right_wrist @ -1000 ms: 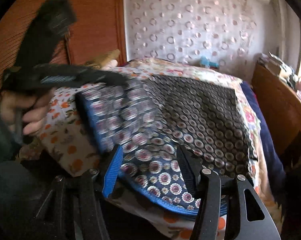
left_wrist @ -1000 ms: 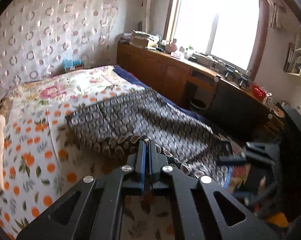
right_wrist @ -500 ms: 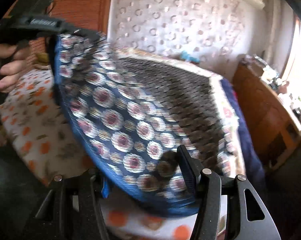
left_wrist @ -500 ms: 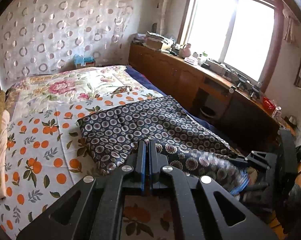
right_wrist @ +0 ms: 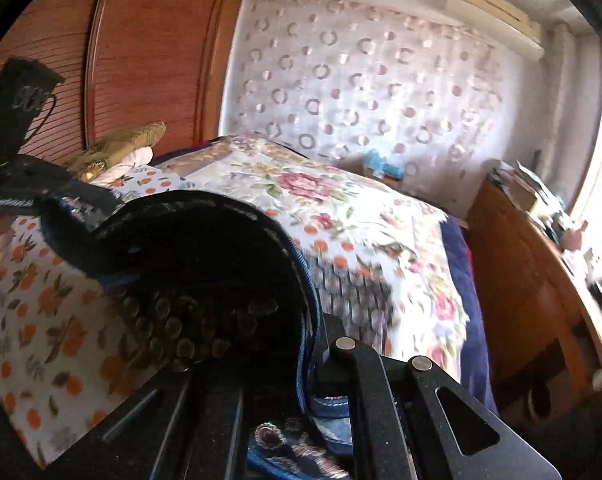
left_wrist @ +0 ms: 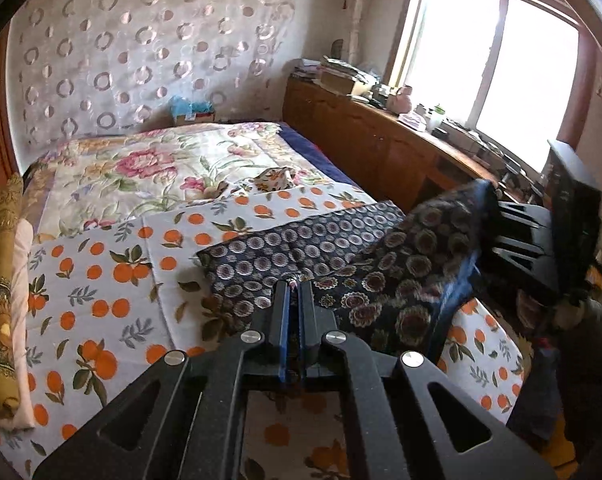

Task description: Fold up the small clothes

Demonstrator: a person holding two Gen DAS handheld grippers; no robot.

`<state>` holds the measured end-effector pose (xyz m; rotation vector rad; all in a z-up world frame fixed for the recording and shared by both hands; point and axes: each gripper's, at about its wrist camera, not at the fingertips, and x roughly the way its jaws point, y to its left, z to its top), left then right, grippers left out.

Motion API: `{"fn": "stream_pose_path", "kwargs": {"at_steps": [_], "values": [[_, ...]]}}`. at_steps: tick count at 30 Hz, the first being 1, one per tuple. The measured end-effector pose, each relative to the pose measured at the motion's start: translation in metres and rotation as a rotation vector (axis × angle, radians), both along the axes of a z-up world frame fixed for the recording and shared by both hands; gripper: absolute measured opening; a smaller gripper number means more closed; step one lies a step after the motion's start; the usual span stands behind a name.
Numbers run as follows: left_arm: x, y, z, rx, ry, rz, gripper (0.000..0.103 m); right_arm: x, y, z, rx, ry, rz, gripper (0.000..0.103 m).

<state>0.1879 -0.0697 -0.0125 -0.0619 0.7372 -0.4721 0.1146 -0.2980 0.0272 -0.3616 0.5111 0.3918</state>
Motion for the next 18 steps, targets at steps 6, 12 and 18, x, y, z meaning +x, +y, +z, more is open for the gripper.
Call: {"fn": "stream_pose_path", "kwargs": {"at_steps": [6, 12, 18], "values": [[0.012, 0.024, 0.004, -0.033, -0.024, 0.043, 0.042, 0.067, 0.005, -0.023, -0.019, 0.089, 0.078, 0.005], [0.037, 0.030, -0.011, 0.007, 0.008, 0.072, 0.042, 0.114, 0.007, -0.031, -0.020, 0.191, 0.065, 0.005], [0.048, 0.027, -0.020, 0.019, 0.023, 0.028, 0.044, 0.139, 0.011, -0.014, 0.027, 0.192, 0.011, 0.057]]}}
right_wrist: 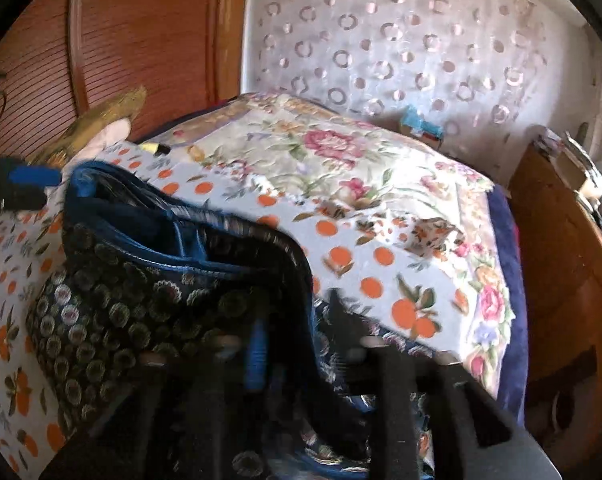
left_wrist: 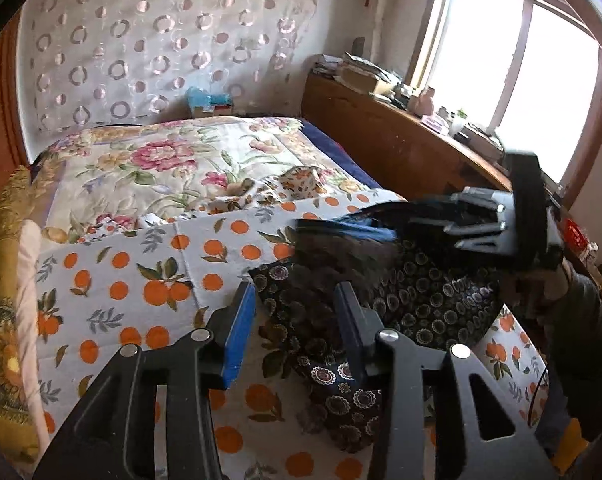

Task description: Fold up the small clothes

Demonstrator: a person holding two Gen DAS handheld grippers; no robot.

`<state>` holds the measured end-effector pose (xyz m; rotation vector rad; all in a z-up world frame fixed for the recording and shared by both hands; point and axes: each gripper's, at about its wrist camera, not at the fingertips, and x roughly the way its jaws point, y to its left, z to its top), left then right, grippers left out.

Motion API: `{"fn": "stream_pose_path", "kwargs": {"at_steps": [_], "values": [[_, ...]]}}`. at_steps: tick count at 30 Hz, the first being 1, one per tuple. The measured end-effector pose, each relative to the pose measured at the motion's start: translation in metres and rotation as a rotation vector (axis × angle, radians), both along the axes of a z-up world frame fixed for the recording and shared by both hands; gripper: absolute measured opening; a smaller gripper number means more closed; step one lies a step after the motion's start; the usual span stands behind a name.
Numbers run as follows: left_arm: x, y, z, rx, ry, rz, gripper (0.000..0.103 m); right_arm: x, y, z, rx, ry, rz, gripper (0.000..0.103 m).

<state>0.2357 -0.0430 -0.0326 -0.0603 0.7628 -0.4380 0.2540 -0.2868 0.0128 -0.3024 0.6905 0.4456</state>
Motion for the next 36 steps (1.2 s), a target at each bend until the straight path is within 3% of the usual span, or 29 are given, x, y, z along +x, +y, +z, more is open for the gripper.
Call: {"fn": "stream_pose_path", "kwargs": {"at_steps": [4, 7, 16, 23, 30, 32, 35, 36], "values": [[0.011, -0.006, -0.010, 0.027, 0.019, -0.033, 0.063, -0.017, -0.018, 0.014, 0.033, -0.046, -0.106, 0.060], [0.021, -0.009, -0.018, 0.045, 0.043, -0.042, 0.068, -0.037, -0.032, 0.015, 0.045, -0.043, -0.163, 0.068], [0.056, -0.013, -0.044, 0.100, 0.128, -0.028, 0.068, -0.073, -0.061, -0.023, 0.044, 0.088, -0.301, 0.072], [0.067, -0.016, -0.055, 0.109, 0.171, -0.032, 0.068, -0.055, -0.062, -0.031, 0.129, 0.164, -0.248, 0.072], [0.068, -0.021, -0.056, 0.116, 0.150, -0.040, 0.067, -0.039, -0.081, -0.035, 0.148, 0.173, -0.236, 0.072], [0.068, -0.023, -0.056, 0.103, 0.145, -0.059, 0.057, -0.038, -0.077, -0.038, 0.140, 0.167, -0.230, 0.071], [0.070, -0.026, -0.057, 0.083, 0.152, -0.091, 0.029, -0.038, -0.070, -0.040, 0.141, 0.162, -0.201, 0.052], [0.069, -0.028, -0.056, 0.075, 0.159, -0.100, 0.016, -0.039, -0.067, -0.041, 0.140, 0.160, -0.190, 0.041]]}}
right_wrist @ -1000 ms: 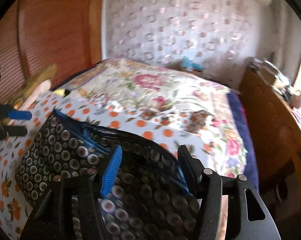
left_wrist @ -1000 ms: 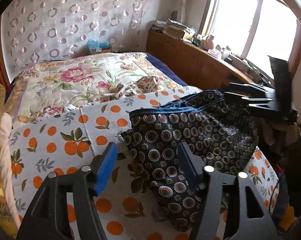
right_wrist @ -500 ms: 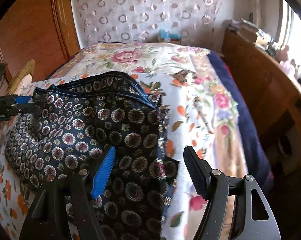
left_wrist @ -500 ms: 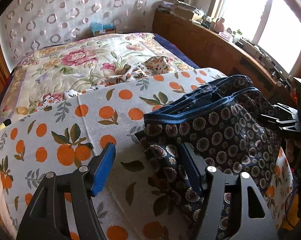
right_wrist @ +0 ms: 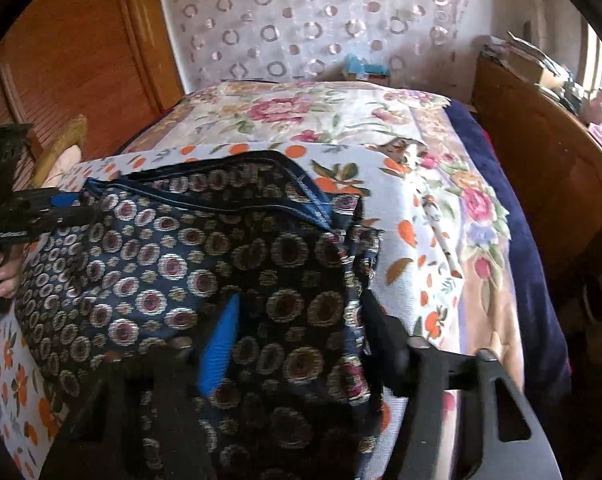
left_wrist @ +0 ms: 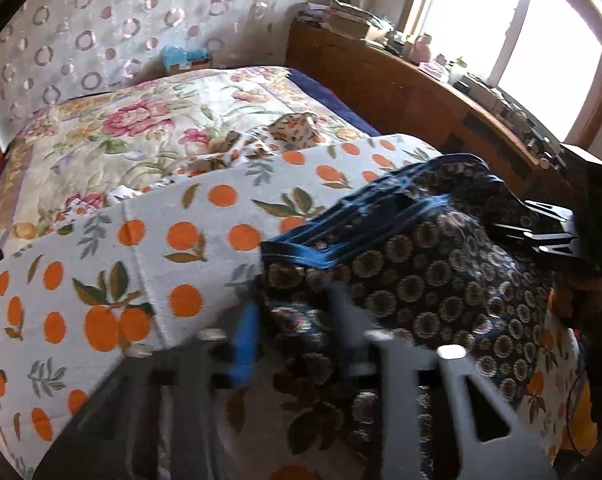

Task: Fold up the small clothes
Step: 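Grasp the folded navy bundle with the left gripper, then carry the bundle with the left gripper onto the folded clothes stack, release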

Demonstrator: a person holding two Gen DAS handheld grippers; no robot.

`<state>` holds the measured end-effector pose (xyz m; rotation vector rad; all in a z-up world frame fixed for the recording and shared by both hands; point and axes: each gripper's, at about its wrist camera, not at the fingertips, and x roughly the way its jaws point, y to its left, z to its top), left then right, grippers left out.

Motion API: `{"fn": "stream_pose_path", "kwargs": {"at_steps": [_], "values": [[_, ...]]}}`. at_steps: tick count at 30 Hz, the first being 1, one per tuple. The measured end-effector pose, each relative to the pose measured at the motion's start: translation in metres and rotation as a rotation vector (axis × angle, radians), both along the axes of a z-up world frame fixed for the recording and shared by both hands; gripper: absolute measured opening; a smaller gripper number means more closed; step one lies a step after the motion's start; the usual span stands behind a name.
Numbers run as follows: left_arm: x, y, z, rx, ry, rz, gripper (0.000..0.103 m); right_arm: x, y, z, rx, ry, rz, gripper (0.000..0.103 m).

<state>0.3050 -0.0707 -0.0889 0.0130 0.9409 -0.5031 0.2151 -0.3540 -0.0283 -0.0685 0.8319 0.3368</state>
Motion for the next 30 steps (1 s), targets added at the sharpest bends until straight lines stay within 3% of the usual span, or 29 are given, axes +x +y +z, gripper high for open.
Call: {"fn": "stream_pose_path", "kwargs": {"at_steps": [1, 2, 5, 10, 15, 19, 25, 30], "values": [[-0.001, 0.000, 0.001, -0.005, -0.002, -0.001, 0.008, -0.001, 0.002, -0.001, 0.008, -0.001, 0.020, 0.033], [-0.003, -0.001, 0.004, -0.009, -0.007, -0.006, 0.007, -0.003, 0.004, -0.001, 0.025, 0.000, 0.047, 0.019], [-0.017, 0.001, 0.020, -0.023, -0.063, -0.006, 0.006, -0.010, 0.012, 0.001, -0.017, -0.023, 0.070, 0.014], [-0.053, 0.022, 0.060, -0.105, -0.166, 0.027, 0.005, -0.026, 0.018, 0.027, -0.011, -0.129, 0.078, 0.012], [-0.092, 0.063, 0.092, -0.132, -0.278, 0.127, 0.005, -0.033, 0.050, 0.069, -0.002, -0.244, 0.173, 0.012], [-0.128, 0.115, 0.103, -0.142, -0.335, 0.249, 0.005, -0.026, 0.099, 0.095, -0.040, -0.316, 0.291, 0.012], [-0.165, 0.188, 0.114, -0.086, -0.413, 0.444, 0.005, -0.001, 0.189, 0.128, -0.056, -0.392, 0.478, 0.012], [-0.186, 0.236, 0.113, -0.091, -0.439, 0.581, 0.005, 0.013, 0.269, 0.156, -0.073, -0.465, 0.605, 0.012]]}}
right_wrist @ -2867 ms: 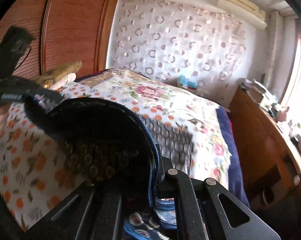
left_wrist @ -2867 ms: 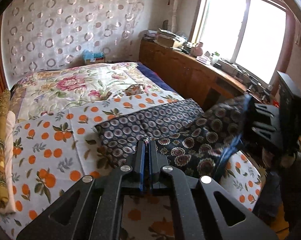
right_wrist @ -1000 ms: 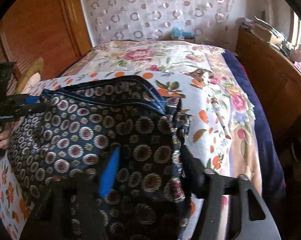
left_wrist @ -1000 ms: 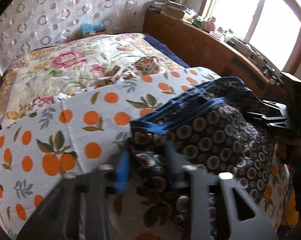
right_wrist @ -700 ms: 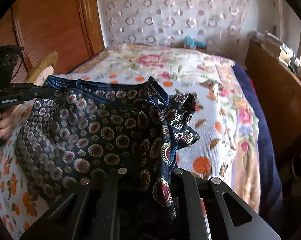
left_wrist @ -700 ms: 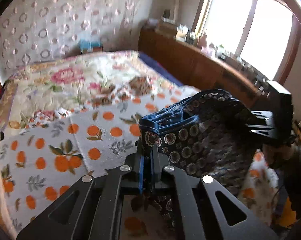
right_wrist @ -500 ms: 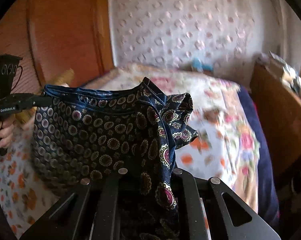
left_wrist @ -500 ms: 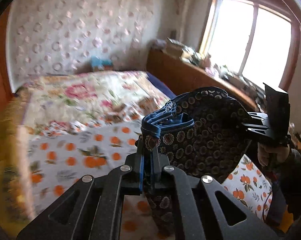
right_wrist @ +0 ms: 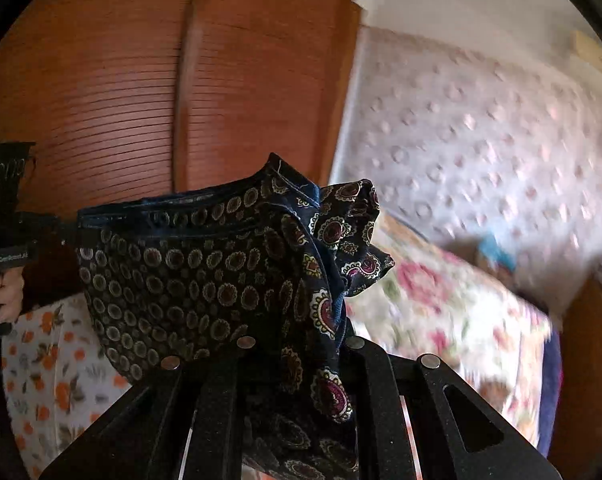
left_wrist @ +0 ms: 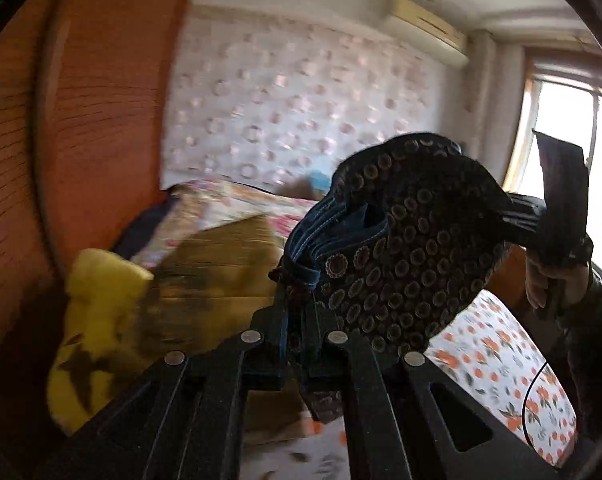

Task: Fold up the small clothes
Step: 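Carry the bundle with the left gripper onto the folded clothes stack, release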

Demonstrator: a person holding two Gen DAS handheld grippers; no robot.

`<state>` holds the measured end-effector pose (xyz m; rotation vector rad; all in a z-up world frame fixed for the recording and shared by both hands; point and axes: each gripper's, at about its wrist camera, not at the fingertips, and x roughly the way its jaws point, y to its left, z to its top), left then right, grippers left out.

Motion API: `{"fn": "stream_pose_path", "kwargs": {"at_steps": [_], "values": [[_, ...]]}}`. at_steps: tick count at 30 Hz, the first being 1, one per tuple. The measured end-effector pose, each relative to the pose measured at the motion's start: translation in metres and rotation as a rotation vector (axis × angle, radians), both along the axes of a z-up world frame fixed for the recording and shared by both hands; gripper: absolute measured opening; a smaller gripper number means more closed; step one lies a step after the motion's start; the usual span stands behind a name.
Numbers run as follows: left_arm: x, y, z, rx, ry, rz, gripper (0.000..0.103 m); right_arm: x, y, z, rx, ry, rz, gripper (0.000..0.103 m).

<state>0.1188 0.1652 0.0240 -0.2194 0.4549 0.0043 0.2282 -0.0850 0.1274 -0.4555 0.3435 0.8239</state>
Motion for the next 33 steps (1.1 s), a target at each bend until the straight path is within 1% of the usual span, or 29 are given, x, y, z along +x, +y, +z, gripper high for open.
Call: {"fn": "stream_pose_path", "kwargs": {"at_steps": [3, 5, 7, 10, 13, 14, 16, 17, 18, 20, 22, 24, 26, 27, 28, 29, 30, 32, 33], "values": [[-0.009, 0.022, -0.011, -0.014, 0.019, 0.054, 0.005, 0.013, 0.045, 0.012, -0.047, -0.026, 0.071, 0.012], [-0.015, 0.030, -0.023, -0.016, 0.045, 0.092, 0.005, 0.032, 0.074, 0.016, -0.081, -0.036, 0.109, 0.012], [-0.019, 0.040, -0.034, -0.039, 0.051, 0.114, 0.005, 0.050, 0.102, 0.016, -0.121, -0.043, 0.138, 0.012], [-0.023, 0.044, -0.043, -0.060, 0.062, 0.137, 0.005, 0.067, 0.141, 0.012, -0.173, -0.037, 0.184, 0.012], [-0.021, 0.054, -0.057, -0.077, 0.099, 0.155, 0.005, 0.084, 0.179, -0.004, -0.227, -0.022, 0.202, 0.014], [-0.021, 0.060, -0.059, -0.079, 0.113, 0.157, 0.005, 0.093, 0.188, -0.008, -0.239, -0.007, 0.197, 0.017], [-0.013, 0.062, -0.067, -0.063, 0.149, 0.174, 0.005, 0.109, 0.203, -0.018, -0.251, 0.035, 0.162, 0.029], [-0.011, 0.061, -0.070, -0.056, 0.161, 0.177, 0.005, 0.116, 0.207, -0.021, -0.249, 0.038, 0.126, 0.042], [-0.009, 0.061, -0.072, -0.052, 0.169, 0.182, 0.005, 0.123, 0.207, -0.021, -0.233, 0.036, 0.094, 0.051], [-0.008, 0.061, -0.074, -0.046, 0.178, 0.189, 0.005, 0.130, 0.202, -0.021, -0.179, 0.029, 0.043, 0.061], [-0.009, 0.062, -0.073, -0.030, 0.183, 0.194, 0.005, 0.135, 0.195, -0.028, -0.169, 0.038, 0.015, 0.061], [-0.009, 0.059, -0.074, -0.019, 0.194, 0.190, 0.006, 0.134, 0.192, -0.037, -0.155, 0.076, 0.019, 0.061], [-0.013, 0.060, -0.072, -0.012, 0.185, 0.189, 0.011, 0.132, 0.193, -0.049, -0.142, 0.134, 0.037, 0.061], [-0.014, 0.060, -0.071, -0.012, 0.182, 0.187, 0.017, 0.129, 0.193, -0.055, -0.141, 0.166, 0.043, 0.061], [-0.015, 0.058, -0.068, -0.014, 0.176, 0.185, 0.026, 0.128, 0.195, -0.061, -0.143, 0.199, 0.048, 0.061], [-0.017, 0.059, -0.066, -0.015, 0.169, 0.184, 0.031, 0.138, 0.198, -0.066, -0.145, 0.228, 0.050, 0.061], [-0.021, 0.058, -0.063, -0.016, 0.157, 0.181, 0.041, 0.148, 0.195, -0.070, -0.148, 0.264, 0.044, 0.061], [-0.026, 0.054, -0.057, -0.002, 0.143, 0.176, 0.051, 0.163, 0.196, -0.088, -0.158, 0.318, 0.022, 0.061], [-0.025, 0.054, -0.056, 0.014, 0.148, 0.178, 0.067, 0.165, 0.196, -0.096, -0.155, 0.309, 0.004, 0.061]]}}
